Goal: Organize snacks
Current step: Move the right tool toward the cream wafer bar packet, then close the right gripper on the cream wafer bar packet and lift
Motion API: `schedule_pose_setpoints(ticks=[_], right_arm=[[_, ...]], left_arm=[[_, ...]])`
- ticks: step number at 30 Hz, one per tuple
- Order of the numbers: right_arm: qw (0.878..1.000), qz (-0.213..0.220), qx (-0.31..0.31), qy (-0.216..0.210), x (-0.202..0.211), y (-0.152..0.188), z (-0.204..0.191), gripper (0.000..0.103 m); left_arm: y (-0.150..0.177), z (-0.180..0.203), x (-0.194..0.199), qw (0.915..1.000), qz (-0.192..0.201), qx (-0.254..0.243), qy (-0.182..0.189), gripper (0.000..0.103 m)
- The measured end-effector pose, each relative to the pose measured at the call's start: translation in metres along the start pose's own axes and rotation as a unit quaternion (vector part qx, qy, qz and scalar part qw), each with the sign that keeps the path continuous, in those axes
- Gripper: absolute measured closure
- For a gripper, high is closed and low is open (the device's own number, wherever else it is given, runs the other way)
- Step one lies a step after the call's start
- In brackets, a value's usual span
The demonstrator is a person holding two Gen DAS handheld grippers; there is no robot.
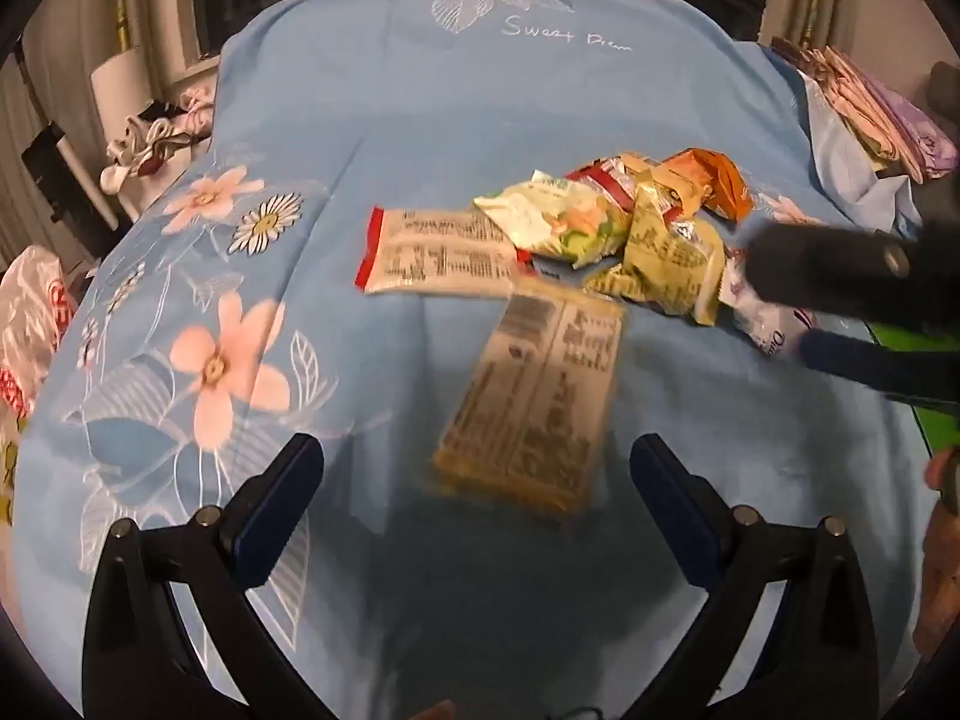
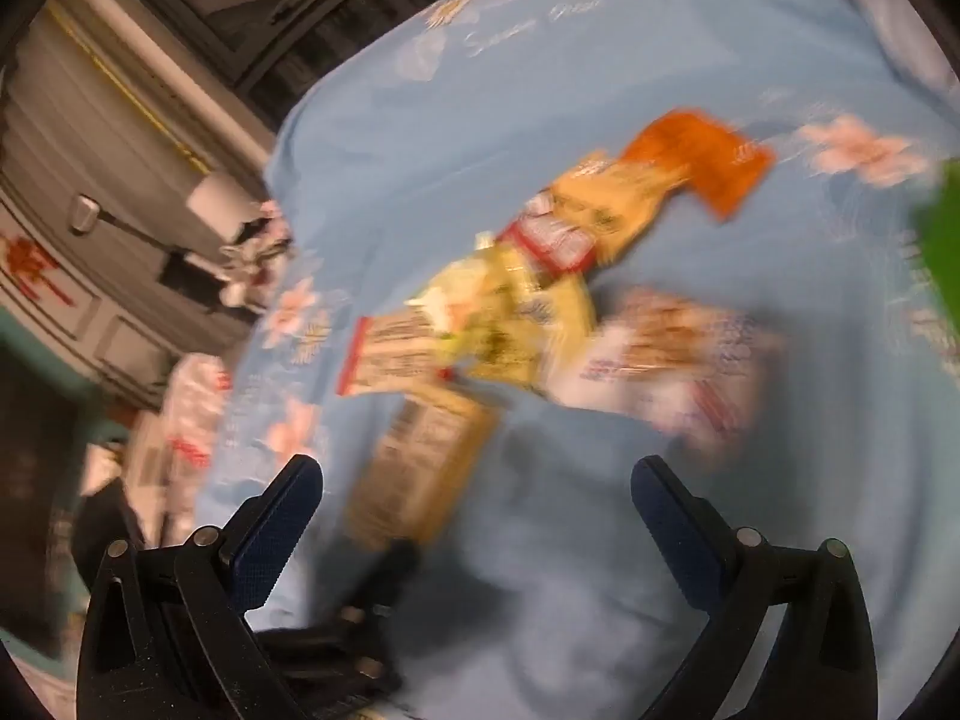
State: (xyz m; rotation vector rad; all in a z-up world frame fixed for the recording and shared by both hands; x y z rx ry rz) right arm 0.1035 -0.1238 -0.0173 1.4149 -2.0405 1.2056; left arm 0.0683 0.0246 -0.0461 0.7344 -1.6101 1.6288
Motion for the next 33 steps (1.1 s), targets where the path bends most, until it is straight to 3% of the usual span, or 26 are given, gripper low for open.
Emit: schedule_pose_setpoints(ticks=[5,9,15,18,20,25,27,33], right_arm=[[0.998,-0.040,-0.031,-0.033,-0.033,-0.012,-0.001,0.000],[0.996,-0.061,-0.040,-0.053,-0.048,-0.014,0.000,0.000],[0.993,-0.072,-0.039,-0.084,-0.062,-0.020,0.003,0.000],[0.994,-0.071,-0.031,-0.082,-0.063,-0.021,0.002,0.003],[0.994,-0.075,-0.021,-0.077,-0.065,-0.023,0.002,0.011],[0.994,-0.078,-0.018,-0.078,-0.067,-0.025,0.009,0.024],[0.994,-0.080,-0.020,-0.077,-0.067,-0.024,0.012,0.030],[0.991,-0.098,-0.005,-0.091,-0.075,-0.022,0.003,0.030]], left_arm=[[-0.004,-0.004,-0.017,0.9934,-0.040,-0.011,0.107,0.000],[0.001,-0.002,-0.018,0.9936,-0.042,-0.031,0.100,0.001],[-0.003,-0.028,-0.008,0.9859,-0.034,0.020,0.163,0.004],[0.001,-0.032,-0.003,0.9863,-0.036,0.014,0.160,0.007],[0.000,-0.027,-0.003,0.9877,-0.040,-0.003,0.151,0.010],[-0.006,-0.038,-0.004,0.9885,-0.038,0.001,0.146,0.037],[-0.003,-0.046,-0.003,0.9879,-0.038,0.006,0.150,0.040],[-0.001,-0.036,-0.005,0.9916,-0.044,-0.036,0.117,0.040]])
Point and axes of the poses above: each gripper's, at about its wrist camera, not at the fingertips, and x roughly against the way its jaws point, z to its right, y to its underside, the point moved 3 cm from there along -x, roughly the way its jaws point, and after that the axes turned 6 degrees about -z, right-handed, at the moved point
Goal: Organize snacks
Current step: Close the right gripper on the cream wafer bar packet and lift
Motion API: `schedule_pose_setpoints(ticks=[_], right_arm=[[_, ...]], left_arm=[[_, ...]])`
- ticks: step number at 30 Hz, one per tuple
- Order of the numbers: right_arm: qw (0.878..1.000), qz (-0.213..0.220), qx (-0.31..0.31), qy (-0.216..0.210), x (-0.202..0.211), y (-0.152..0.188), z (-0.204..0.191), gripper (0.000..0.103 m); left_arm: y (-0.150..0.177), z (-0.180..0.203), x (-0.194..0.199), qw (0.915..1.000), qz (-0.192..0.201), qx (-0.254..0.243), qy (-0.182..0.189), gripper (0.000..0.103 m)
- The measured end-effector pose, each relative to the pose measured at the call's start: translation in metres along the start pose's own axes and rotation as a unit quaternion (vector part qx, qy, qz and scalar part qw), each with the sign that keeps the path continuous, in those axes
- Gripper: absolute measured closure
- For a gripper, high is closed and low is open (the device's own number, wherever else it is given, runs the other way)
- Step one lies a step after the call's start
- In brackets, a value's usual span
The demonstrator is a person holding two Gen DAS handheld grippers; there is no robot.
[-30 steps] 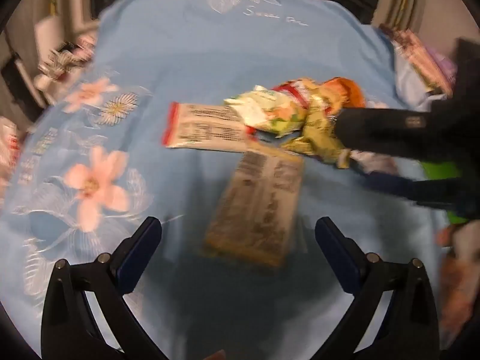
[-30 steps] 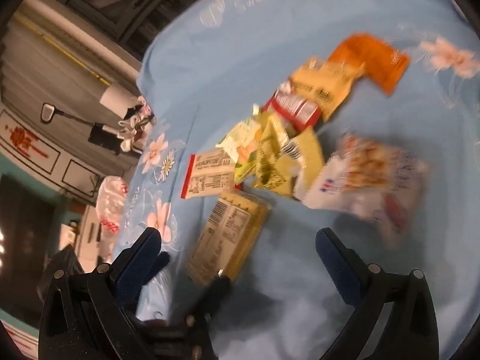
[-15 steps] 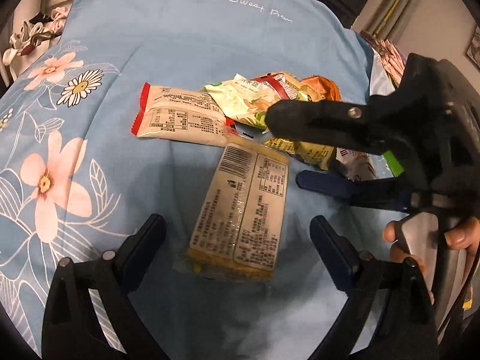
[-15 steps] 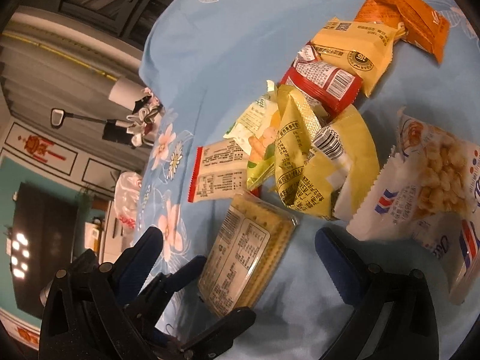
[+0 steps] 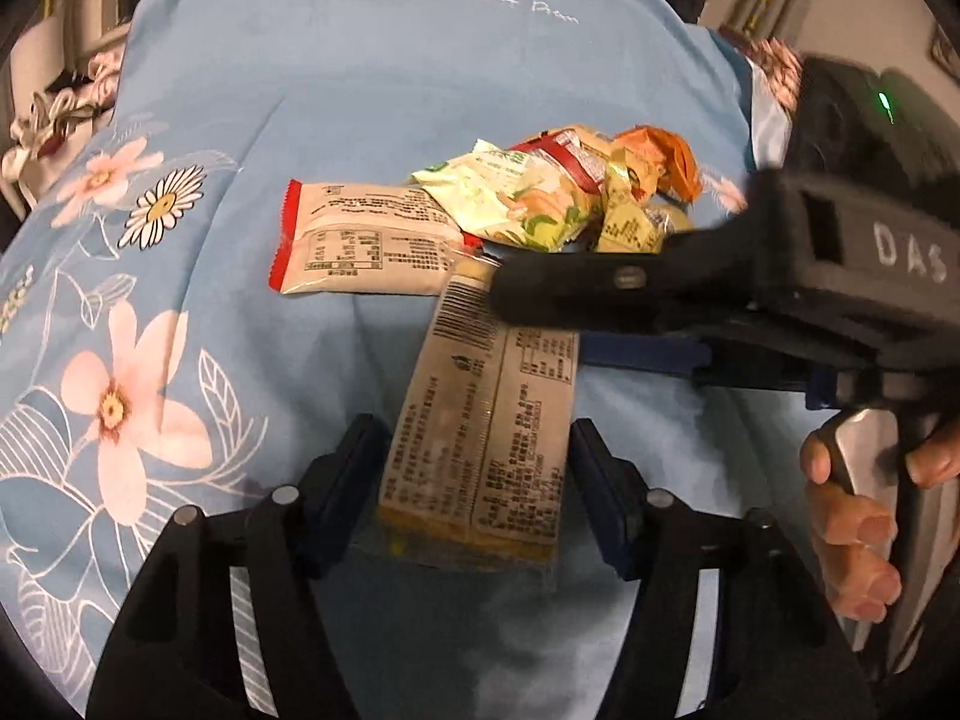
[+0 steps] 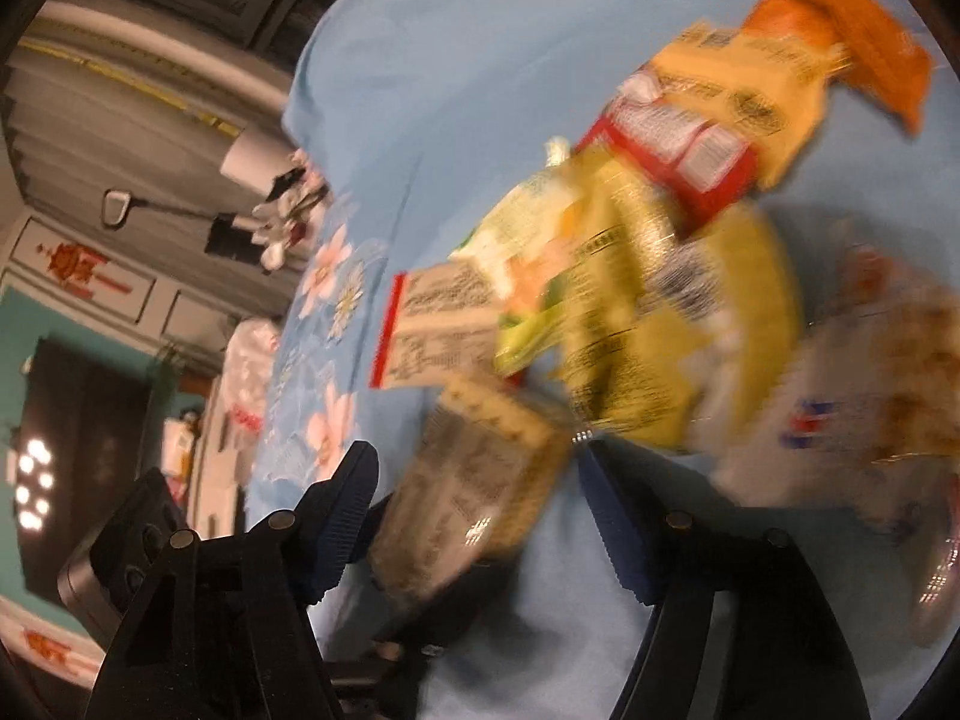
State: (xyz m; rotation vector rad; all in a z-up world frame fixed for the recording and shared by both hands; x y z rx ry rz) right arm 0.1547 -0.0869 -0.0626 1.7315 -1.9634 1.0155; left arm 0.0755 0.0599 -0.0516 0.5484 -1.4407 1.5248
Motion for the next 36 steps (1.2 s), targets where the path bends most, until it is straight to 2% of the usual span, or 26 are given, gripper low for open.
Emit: schedule_pose_setpoints(ticks=[1,3,4,5,6,8,13,15,16,17,19,20,22,24,26,27,29,32,36], right_arm=[[1.000,0.002,0.006,0.009,-0.001,0.001,-0.003,0.031],[0.999,0.009,0.007,0.032,-0.002,0.002,-0.005,0.043],[0.999,0.012,0.008,0.049,-0.002,0.001,-0.004,0.062],[0.999,0.013,0.004,0.052,-0.002,0.001,-0.001,0.076],[0.999,0.011,-0.012,0.033,-0.002,-0.001,0.005,0.078],[1.000,0.005,-0.028,0.008,-0.003,-0.001,0.012,0.080],[1.000,-0.003,-0.008,0.024,-0.003,0.001,0.005,0.079],[0.999,-0.006,-0.035,0.005,-0.005,0.000,0.010,0.073],[0.999,-0.007,-0.041,-0.013,-0.006,-0.001,0.011,0.065],[0.999,-0.007,-0.036,-0.014,-0.008,-0.001,0.008,0.063],[1.000,-0.006,0.000,0.020,-0.011,0.000,-0.003,0.060],[0.999,-0.006,0.012,0.031,-0.013,0.000,-0.008,0.054],[0.999,-0.006,0.022,0.042,-0.015,-0.001,-0.015,0.052],[0.999,-0.006,0.015,0.040,-0.017,-0.002,-0.014,0.053],[0.999,-0.004,-0.002,0.046,-0.017,-0.005,-0.009,0.070],[0.999,-0.002,-0.015,0.037,-0.016,-0.006,-0.005,0.073],[0.999,0.001,-0.022,0.027,-0.014,-0.004,-0.002,0.074],[0.999,0.004,-0.004,0.040,-0.012,-0.002,-0.008,0.076],[0.999,0.002,-0.001,0.036,-0.011,-0.003,-0.015,0.077]], left_arm=[[0.000,0.000,0.000,1.0000,0.001,0.000,0.001,0.040],[-0.002,-0.003,0.000,0.9999,0.002,0.008,0.009,0.044],[-0.002,-0.006,0.001,0.9999,0.002,0.013,0.010,0.051],[-0.004,-0.008,0.002,0.9998,0.001,0.017,0.014,0.054],[-0.006,-0.011,0.002,0.9994,-0.002,0.023,0.024,0.055],[-0.008,-0.013,0.003,0.9991,-0.005,0.030,0.030,0.055],[-0.002,-0.014,0.005,0.9997,-0.006,0.021,0.014,0.055],[-0.001,-0.017,0.005,0.9997,-0.006,0.019,0.016,0.055],[-0.002,-0.005,0.006,0.9997,-0.006,0.019,0.014,0.055],[-0.002,-0.004,0.006,0.9998,-0.005,0.016,0.013,0.055],[-0.005,0.000,0.004,0.9999,-0.004,0.013,0.009,0.055],[-0.004,0.001,0.004,0.9999,-0.002,0.014,0.009,0.055],[-0.003,0.000,0.003,0.9998,0.000,0.014,0.012,0.055],[-0.001,-0.003,0.006,0.9996,0.003,0.021,0.018,0.054],[0.000,-0.007,0.007,0.9994,0.003,0.026,0.021,0.054],[0.000,-0.008,0.007,0.9993,0.003,0.029,0.022,0.054],[0.005,-0.008,0.012,0.9995,0.004,0.025,0.016,0.054],[0.006,-0.005,0.015,0.9998,0.004,0.018,0.002,0.054],[0.007,-0.008,0.025,0.9996,0.011,0.024,0.013,0.054]])
Point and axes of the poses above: each gripper's, at about its wrist camera, not at the fingertips, and x roughly against the way its jaws point, z to its right, y to its underside, the point moved 3 cm from there along -x, roughly the way its jaws point, and after that the axes turned 6 degrees about -z, right-handed, at the moved point
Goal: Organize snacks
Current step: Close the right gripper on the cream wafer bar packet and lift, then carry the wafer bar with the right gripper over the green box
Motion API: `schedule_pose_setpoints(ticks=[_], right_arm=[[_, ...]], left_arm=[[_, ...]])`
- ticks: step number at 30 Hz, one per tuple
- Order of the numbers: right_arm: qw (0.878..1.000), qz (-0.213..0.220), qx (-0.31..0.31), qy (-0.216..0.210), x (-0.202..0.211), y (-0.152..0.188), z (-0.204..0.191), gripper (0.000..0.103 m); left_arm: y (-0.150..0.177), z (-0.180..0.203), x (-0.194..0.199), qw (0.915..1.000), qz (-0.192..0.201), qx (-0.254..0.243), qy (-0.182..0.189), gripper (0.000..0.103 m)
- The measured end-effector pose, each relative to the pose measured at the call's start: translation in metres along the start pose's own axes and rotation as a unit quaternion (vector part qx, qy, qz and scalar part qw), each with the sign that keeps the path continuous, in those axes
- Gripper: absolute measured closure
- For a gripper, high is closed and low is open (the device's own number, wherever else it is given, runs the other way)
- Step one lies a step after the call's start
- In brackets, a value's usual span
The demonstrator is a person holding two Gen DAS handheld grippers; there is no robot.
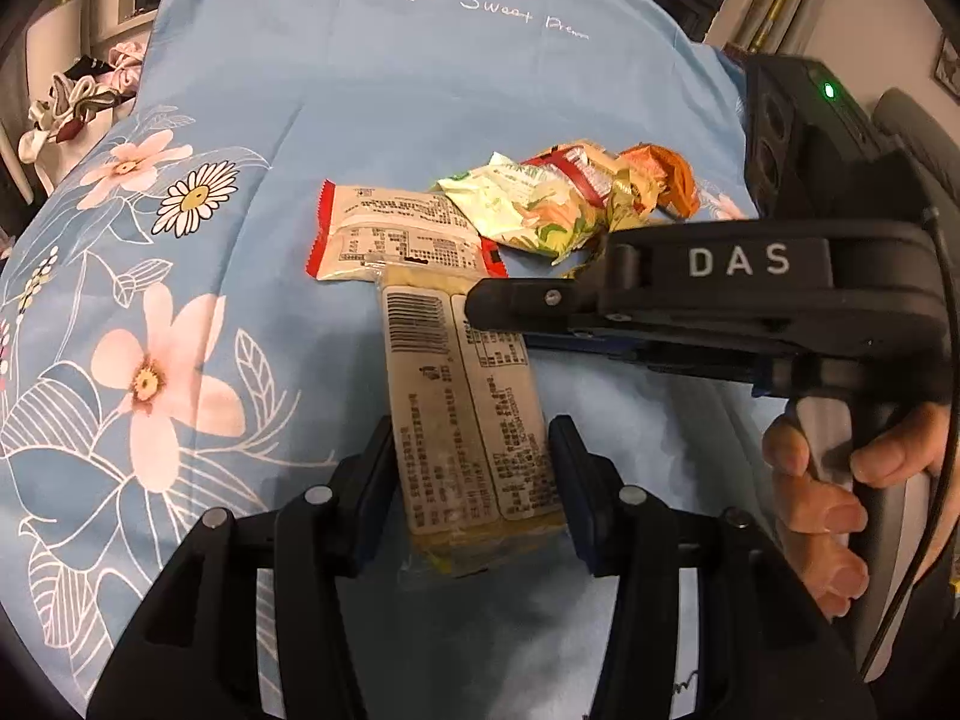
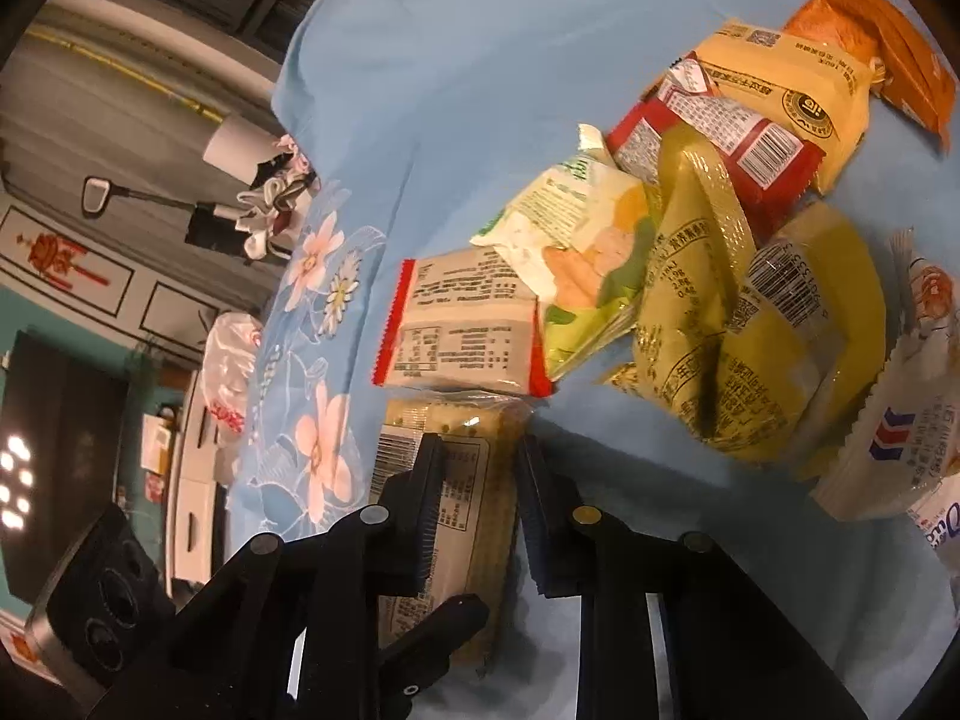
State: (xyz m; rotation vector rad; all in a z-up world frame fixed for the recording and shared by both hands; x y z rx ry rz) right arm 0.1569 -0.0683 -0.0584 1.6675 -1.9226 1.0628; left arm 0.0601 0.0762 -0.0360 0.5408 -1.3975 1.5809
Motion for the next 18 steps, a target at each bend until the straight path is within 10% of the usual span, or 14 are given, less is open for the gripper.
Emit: schedule_pose_setpoints(ticks=[5,13,18], right_arm=[[1.000,0.015,0.008,-0.003,0.012,-0.001,-0.007,0.090],[1.000,-0.010,-0.025,0.006,0.009,0.003,0.005,0.099],[0.998,-0.022,-0.055,0.005,0.005,0.005,0.015,0.076]], left_arm=[[-0.002,0.004,0.022,0.9988,0.029,-0.001,0.039,0.073],[-0.003,0.010,0.019,0.9972,0.037,0.007,0.064,0.070],[0.003,0.009,-0.003,0.9999,-0.014,-0.010,-0.001,0.048]])
Point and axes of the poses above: each gripper's, at about its wrist camera, not at the fingertips, and x roughly against the way its jaws point, z to its right, y to its underside, the point moved 3 cm from there along -x, roughly the way its jaws point, and after that the axes turned 6 degrees about -z, right-handed, at the moved point
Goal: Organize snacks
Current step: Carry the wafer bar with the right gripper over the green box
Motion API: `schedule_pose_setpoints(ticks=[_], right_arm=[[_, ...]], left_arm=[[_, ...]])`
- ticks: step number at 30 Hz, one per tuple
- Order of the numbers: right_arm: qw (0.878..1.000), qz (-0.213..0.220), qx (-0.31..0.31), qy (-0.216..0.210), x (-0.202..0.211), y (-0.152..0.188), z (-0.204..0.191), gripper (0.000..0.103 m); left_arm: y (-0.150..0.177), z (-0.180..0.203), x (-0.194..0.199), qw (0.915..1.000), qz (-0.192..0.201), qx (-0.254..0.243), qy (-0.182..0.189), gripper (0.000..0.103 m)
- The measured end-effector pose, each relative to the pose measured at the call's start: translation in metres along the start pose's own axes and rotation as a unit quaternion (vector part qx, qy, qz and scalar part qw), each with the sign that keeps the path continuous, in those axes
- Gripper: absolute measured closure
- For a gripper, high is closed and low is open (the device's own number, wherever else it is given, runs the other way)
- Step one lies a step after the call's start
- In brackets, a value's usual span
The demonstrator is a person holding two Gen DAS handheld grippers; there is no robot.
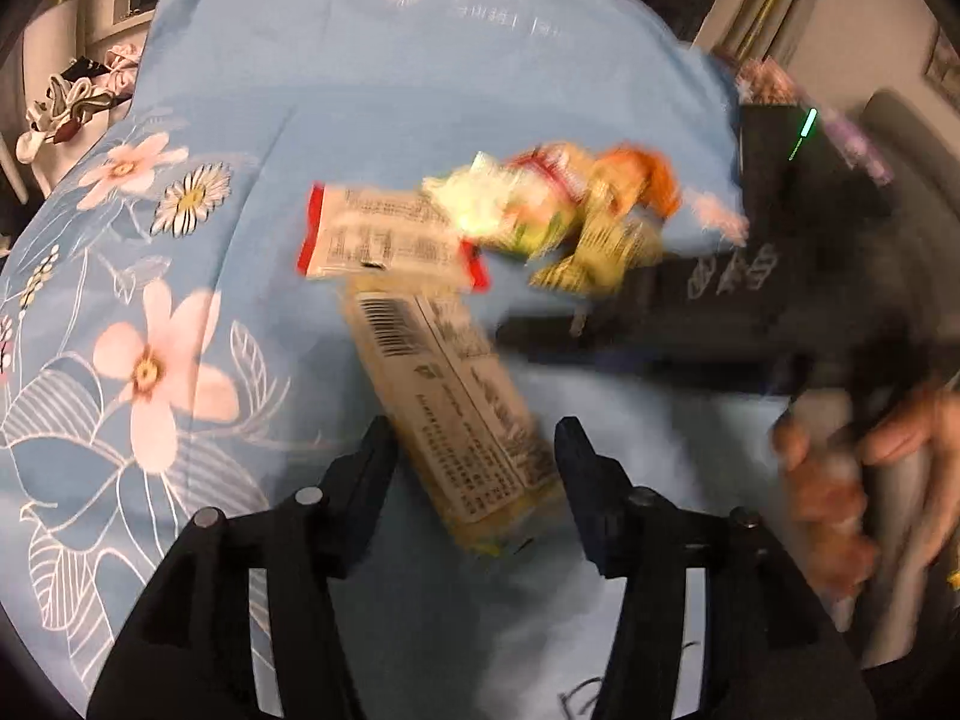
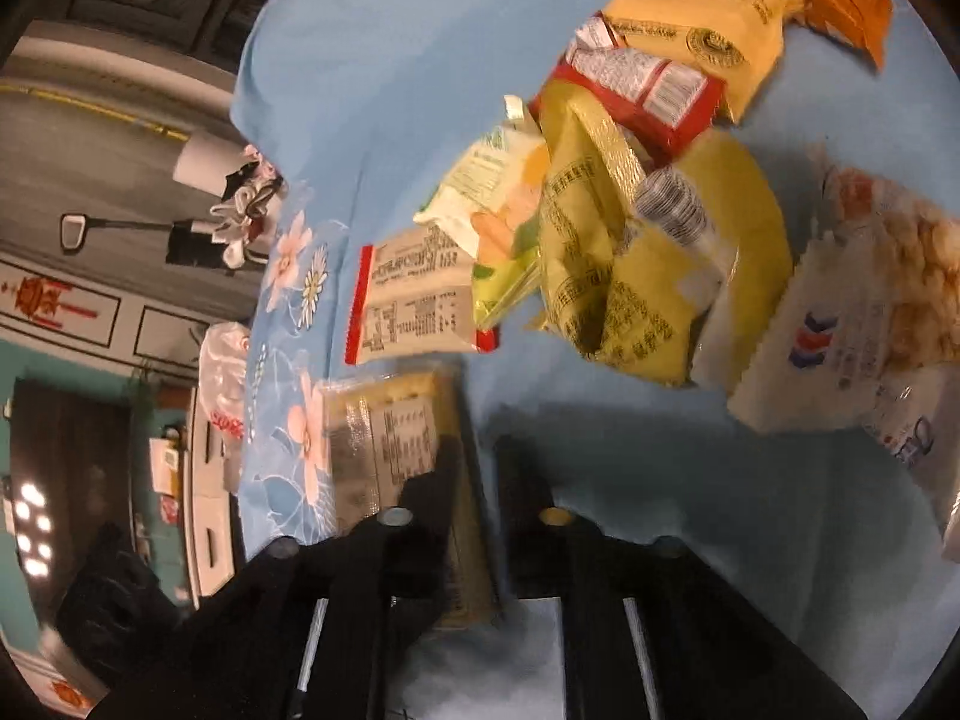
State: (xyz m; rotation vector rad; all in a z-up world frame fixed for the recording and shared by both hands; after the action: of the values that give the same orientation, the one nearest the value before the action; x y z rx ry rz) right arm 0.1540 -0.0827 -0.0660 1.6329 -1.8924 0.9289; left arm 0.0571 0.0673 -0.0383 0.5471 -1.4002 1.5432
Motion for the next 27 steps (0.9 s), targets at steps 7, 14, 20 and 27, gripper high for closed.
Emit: schedule_pose_setpoints(ticks=[7,14,20,27], right_arm=[[1.000,-0.007,0.018,-0.024,-0.008,-0.005,-0.017,0.016],[0.998,-0.019,0.057,-0.018,-0.019,-0.006,-0.027,0.012],[0.990,-0.011,0.118,0.079,-0.030,-0.002,-0.046,0.022],[0.994,-0.014,0.085,0.071,-0.020,-0.014,-0.023,0.060]], left_arm=[[-0.001,-0.004,-0.005,0.9988,-0.001,0.010,0.048,0.054],[-0.001,-0.018,-0.005,0.9932,0.004,0.044,0.108,0.064],[-0.005,0.003,-0.017,0.9949,-0.007,0.015,0.100,0.065],[0.000,-0.003,-0.018,0.9939,-0.009,0.029,0.106,0.070]])
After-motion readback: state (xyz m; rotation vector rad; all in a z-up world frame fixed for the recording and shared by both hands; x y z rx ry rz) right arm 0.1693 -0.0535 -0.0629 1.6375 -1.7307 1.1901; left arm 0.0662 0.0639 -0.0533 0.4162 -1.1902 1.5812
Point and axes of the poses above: each gripper's, at about its wrist camera, not at the fingertips, and x roughly against the way its jaws point, z to its right, y to its underside, the point moved 3 cm from there along -x, roughly the way its jaws point, and after that the axes turned 6 degrees about -z, right-handed, at the moved point
